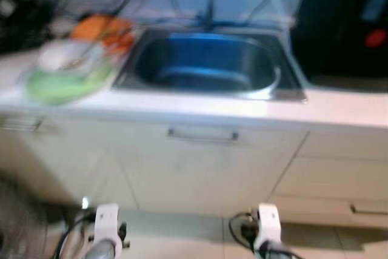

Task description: Kitchen organization

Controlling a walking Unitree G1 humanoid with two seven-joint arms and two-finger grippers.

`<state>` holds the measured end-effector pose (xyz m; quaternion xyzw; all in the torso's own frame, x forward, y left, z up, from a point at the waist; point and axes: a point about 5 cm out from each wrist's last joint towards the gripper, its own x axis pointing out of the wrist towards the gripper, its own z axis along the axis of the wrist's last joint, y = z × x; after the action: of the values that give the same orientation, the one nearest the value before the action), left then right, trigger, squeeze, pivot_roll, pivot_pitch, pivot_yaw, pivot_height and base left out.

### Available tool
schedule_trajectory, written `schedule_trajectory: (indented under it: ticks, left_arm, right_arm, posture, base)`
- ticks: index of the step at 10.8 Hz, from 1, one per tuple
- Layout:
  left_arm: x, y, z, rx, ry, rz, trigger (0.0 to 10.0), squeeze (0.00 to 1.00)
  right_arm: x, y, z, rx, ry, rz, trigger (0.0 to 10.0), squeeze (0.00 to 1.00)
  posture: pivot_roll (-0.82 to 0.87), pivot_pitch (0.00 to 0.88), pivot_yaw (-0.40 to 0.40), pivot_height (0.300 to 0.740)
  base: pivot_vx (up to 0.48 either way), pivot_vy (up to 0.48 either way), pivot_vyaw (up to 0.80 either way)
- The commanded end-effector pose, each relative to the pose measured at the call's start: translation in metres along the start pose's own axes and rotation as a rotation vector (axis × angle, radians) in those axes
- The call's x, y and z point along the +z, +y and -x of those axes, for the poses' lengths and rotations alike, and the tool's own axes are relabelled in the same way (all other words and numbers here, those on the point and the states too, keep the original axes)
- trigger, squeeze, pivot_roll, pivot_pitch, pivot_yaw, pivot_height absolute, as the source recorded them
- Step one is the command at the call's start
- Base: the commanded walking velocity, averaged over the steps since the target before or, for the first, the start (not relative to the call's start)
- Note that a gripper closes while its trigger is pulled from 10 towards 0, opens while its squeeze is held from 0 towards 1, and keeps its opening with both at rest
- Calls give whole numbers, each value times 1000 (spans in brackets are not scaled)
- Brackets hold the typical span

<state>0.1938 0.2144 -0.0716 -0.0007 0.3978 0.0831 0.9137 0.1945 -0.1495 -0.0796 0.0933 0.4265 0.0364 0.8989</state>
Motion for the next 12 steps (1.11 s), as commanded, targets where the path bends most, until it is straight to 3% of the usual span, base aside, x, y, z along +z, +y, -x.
schedule_trajectory:
  ticks: [1, 12]
  left_arm:
    - [-2, -10, 0, -19, 7, 5, 10000, 0]
    - [-6, -9, 1, -12, 27, 19, 10000, 0]
  right_arm:
    - [-1, -14, 3, -38, 5, -3, 10000, 0]
    - [-1, -13, 3, -32, 9, -8, 10000, 0]
  posture:
    - [183, 5, -2, 740]
    - [184, 10, -5, 740]
  base:
    - [0, 0, 0]
    - [0, 22, 0]
